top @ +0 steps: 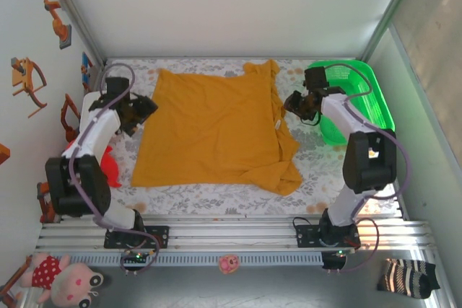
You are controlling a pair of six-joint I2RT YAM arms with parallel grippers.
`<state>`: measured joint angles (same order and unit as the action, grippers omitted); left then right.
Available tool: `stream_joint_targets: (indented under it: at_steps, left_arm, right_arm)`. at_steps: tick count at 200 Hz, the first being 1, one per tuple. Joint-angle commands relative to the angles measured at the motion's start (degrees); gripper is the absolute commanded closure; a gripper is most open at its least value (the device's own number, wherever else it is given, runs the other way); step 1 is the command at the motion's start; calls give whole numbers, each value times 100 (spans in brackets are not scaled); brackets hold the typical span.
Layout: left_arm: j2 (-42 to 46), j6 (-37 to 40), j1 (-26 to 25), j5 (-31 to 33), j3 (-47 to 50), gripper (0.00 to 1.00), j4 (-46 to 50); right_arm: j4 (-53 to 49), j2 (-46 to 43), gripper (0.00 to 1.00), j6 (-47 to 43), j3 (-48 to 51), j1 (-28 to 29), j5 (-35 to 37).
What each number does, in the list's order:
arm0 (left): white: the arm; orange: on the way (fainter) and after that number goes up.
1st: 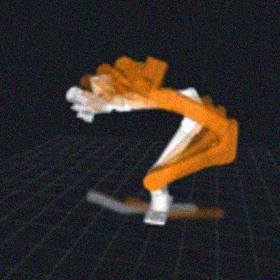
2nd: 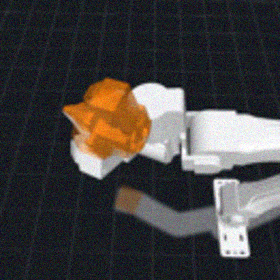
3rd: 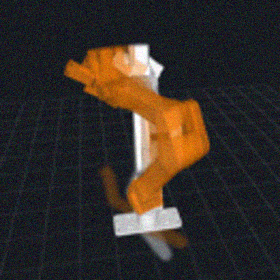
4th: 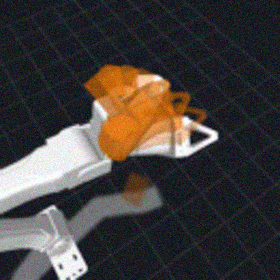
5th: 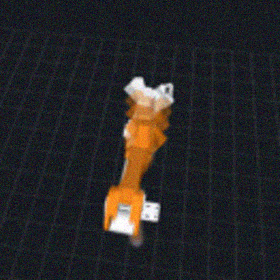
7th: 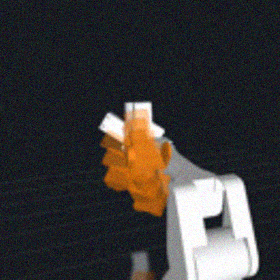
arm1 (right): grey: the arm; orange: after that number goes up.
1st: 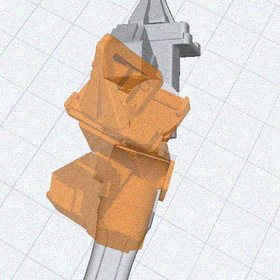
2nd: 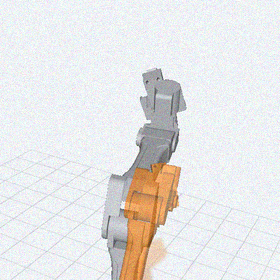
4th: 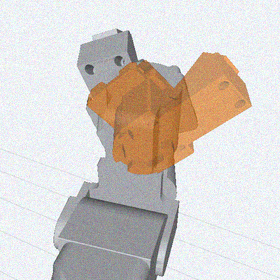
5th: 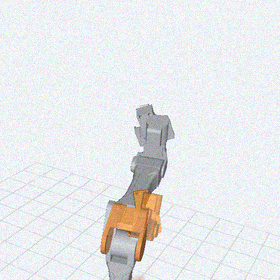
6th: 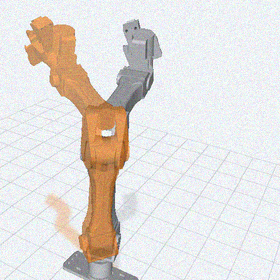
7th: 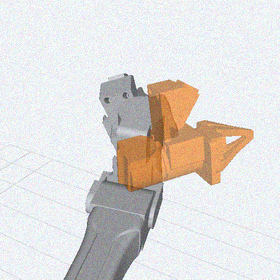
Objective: Fold the inside-out t-shirt
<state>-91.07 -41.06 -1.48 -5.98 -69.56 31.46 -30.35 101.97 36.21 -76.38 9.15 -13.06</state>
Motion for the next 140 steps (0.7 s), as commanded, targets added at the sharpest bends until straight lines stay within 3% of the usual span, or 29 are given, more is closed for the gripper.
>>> stream_joint_targets:
  at_steps: [1,32,74,91,111,140]
  left_arm:
    - [-1046,554,-17,-407,-871,13,47]
    - [-2178,684,-17,-623,-1892,13,223]
    - [-2671,542,-15,-737,-1820,13,106]
    - [-2753,477,-18,-730,-1712,13,55]
    - [-2797,426,-18,-712,-1577,12,8]
    - [-2910,449,-11,-622,-1519,13,95]
  right_arm:
    - [184,502,54,55,-423,56,-155]
    - [176,1133,52,155,-912,212,26]
    - [-7,1711,54,393,-1305,263,387]
    - [-86,1819,67,431,-1335,254,550]
    - [-116,1788,100,414,-1332,198,682]
    - [-377,1766,100,147,-1731,3,787]
